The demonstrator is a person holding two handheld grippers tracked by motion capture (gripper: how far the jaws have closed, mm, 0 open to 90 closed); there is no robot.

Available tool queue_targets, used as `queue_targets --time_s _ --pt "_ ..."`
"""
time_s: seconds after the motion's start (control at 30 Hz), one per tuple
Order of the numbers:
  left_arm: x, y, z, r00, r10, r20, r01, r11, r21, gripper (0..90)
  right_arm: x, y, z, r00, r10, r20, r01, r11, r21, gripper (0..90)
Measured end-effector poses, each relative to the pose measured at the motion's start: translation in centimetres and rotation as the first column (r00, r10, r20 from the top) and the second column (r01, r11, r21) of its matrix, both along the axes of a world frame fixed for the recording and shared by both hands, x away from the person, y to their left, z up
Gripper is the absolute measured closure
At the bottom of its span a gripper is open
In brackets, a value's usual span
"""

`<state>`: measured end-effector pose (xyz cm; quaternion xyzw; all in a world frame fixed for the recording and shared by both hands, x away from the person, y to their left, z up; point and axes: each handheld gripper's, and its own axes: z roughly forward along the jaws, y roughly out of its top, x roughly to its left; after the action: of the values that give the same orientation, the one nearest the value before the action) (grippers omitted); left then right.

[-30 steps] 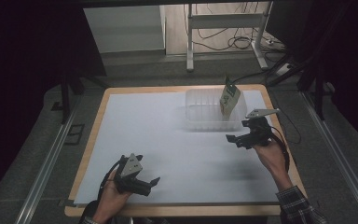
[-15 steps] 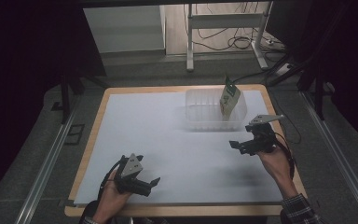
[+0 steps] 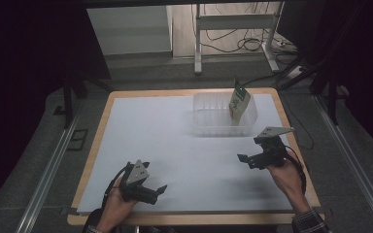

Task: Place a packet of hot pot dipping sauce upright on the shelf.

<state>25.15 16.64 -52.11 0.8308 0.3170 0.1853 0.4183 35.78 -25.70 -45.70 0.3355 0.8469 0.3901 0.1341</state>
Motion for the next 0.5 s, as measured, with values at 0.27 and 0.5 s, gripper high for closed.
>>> queue_targets --time_s 0.27,0.5 --pt "0.0 0.0 0.0 1.0 -0.001 0.004 0.001 0.9999 0.015 0.2 -0.8 1.0 -0.8 0.9994 0.033 -0.012 -0.034 0.999 -0.013 4.0" --pt "0.0 0.0 -0.1 1.0 -0.003 0.005 0.003 0.9998 0.022 0.2 -1.2 1.7 -1.6 0.9977 0.062 -0.027 -0.063 0.998 -0.017 4.0"
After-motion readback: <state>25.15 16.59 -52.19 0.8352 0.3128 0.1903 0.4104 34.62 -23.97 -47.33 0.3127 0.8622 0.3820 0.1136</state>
